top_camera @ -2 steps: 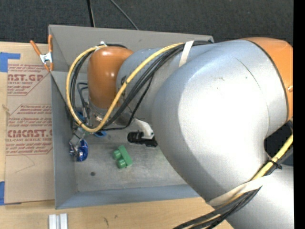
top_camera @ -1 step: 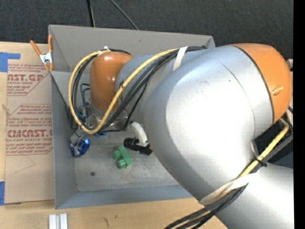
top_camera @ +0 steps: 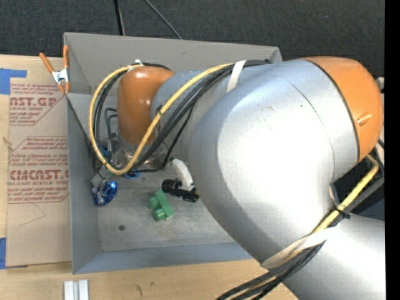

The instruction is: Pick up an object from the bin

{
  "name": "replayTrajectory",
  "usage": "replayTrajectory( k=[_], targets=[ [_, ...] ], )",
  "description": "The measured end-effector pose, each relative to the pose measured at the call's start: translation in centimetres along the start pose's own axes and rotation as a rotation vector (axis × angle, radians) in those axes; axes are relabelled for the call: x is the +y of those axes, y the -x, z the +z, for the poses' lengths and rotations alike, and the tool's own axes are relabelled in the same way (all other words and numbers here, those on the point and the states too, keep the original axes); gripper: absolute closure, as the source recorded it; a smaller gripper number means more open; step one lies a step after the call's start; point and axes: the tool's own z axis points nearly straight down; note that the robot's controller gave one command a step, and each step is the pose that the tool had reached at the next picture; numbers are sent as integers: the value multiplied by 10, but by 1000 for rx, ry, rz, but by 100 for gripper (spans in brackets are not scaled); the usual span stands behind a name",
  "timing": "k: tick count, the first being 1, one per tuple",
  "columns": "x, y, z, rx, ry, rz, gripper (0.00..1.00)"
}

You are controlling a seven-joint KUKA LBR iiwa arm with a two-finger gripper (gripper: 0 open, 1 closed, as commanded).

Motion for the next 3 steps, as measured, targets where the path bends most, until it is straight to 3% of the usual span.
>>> replayTrajectory(
  k=[1,2,3],
  targets=[
    [0,0,0,-1,-1,0,100],
    [1,0,-47,1,-2,-2,100],
    [4,0,-127,-1,2,-4,100]
  ],
)
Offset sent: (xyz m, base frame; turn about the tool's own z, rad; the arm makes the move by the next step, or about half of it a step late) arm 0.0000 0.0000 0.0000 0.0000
